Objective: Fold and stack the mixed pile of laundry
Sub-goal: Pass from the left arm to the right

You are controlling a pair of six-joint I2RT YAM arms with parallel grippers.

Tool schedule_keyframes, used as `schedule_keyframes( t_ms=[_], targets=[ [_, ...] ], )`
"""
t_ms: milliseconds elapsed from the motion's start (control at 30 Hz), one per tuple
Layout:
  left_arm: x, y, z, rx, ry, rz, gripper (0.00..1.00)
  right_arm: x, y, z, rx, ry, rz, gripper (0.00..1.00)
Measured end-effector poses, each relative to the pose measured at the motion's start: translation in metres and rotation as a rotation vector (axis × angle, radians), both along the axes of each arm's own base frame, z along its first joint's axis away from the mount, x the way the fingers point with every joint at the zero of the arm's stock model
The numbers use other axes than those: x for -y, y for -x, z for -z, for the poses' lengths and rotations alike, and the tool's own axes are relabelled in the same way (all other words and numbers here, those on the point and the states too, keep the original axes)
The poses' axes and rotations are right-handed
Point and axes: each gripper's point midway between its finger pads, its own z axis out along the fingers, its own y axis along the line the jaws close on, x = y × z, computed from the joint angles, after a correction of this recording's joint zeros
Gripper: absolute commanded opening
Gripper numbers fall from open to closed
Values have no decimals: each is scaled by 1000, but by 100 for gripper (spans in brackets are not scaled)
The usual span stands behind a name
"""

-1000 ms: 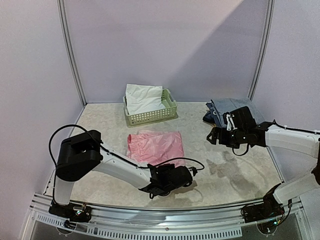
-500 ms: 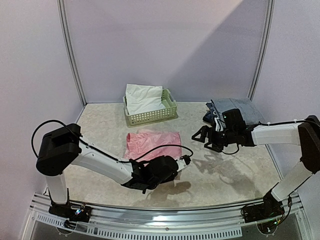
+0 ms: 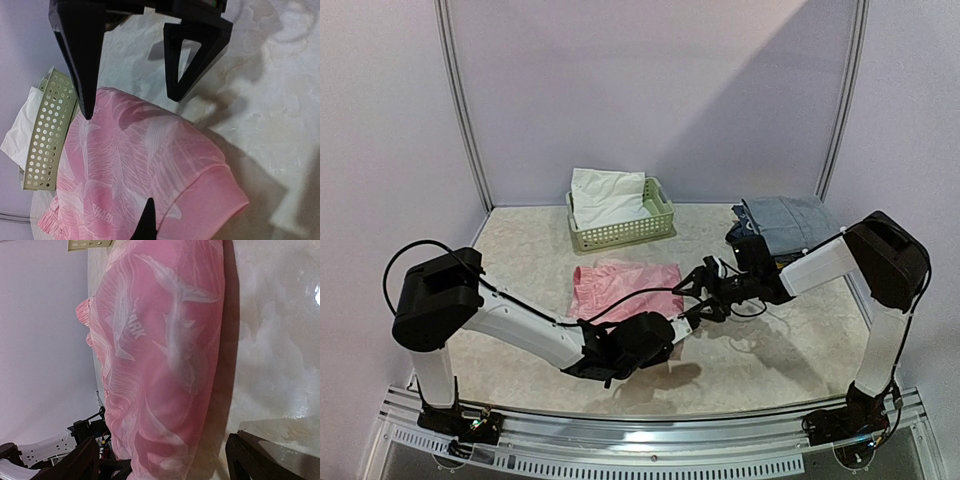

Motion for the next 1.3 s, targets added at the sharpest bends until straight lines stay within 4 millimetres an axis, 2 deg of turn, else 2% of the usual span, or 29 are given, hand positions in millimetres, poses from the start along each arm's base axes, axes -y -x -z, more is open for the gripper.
schedule_keyframes(
  t_ms=[100, 267, 467, 633, 867, 1100, 1133, 1167, 1200, 1233, 1300],
  targets=[
    [-1, 0, 1, -1, 7, -2, 0, -9, 0, 6, -27, -15, -16, 83],
    [-2, 1, -3, -1, 22, -5, 0, -27, 0, 9, -40, -47, -58, 71],
    [-4, 2, -2, -3, 31, -9, 0, -41, -1, 17, -78, -90, -95, 60],
    [-5, 3, -4, -5, 45, -5, 0, -49, -5, 18, -88, -105, -115, 49],
    [-3, 4, -3, -9, 67, 7, 0, -59, -8, 16, -83, -127, -148, 27],
    [-2, 6, -2, -17, 80, 17, 0, -61, -9, 15, -80, -134, -161, 8],
    [-1, 6, -2, -19, 81, 18, 3, -61, -8, 15, -81, -134, -163, 5],
    [-1, 7, -2, -20, 82, 20, 14, -61, -8, 15, -81, -134, -165, 3],
    [-1, 7, -2, -23, 83, 21, 33, -61, -7, 15, -83, -134, -168, 1],
    [0, 7, -2, -29, 88, 22, 44, -61, -7, 15, -82, -135, -171, 0],
    [2, 10, 0, -46, 92, 39, 56, -62, -7, 14, -83, -130, -176, 0]
  ],
)
